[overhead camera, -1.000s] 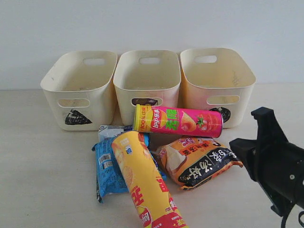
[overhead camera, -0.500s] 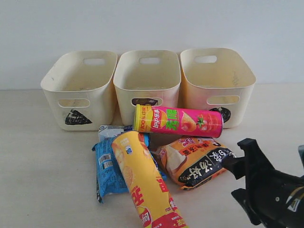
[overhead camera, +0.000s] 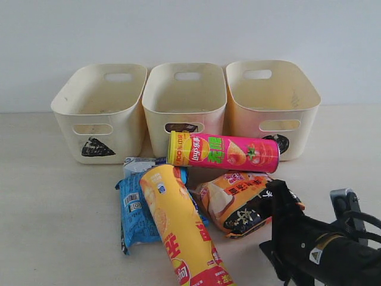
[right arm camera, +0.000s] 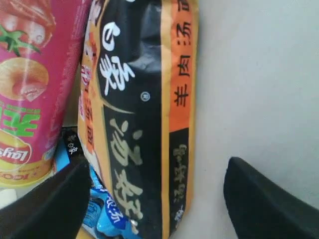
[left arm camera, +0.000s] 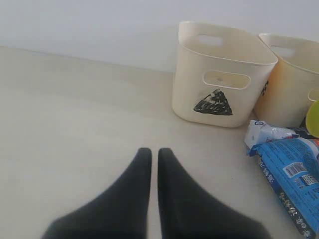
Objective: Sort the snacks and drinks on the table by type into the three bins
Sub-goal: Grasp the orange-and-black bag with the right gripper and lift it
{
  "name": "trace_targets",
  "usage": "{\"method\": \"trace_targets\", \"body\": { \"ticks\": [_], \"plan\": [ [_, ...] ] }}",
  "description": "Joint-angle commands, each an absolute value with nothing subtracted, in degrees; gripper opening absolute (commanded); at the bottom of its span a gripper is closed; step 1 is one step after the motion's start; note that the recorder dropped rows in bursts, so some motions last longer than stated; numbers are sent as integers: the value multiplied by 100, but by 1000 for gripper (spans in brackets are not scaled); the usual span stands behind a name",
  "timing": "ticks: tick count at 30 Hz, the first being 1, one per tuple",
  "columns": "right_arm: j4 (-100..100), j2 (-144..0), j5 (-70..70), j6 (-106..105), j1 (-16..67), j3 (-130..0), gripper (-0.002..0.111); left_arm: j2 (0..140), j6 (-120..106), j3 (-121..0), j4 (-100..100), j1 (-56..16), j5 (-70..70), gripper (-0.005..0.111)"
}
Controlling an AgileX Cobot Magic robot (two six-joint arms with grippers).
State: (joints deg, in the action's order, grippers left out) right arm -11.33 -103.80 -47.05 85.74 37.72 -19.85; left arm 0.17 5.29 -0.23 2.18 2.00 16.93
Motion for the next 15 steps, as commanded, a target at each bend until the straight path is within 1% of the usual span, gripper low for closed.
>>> {"method": "trace_targets", "body": {
  "ticks": [1,11,15],
  "plan": [
    [-1187,-10663,-4711,8563,3762,-2337,68,0,493,0,207,204,1699,4],
    [-794,-10921,-4456,8497,3023,-2922,67,0,493,0,207,204,1699,4],
    [-474,-10921,-4132,8451,2835,-3134,67,0,493,0,207,204,1699,4]
  ]
}}
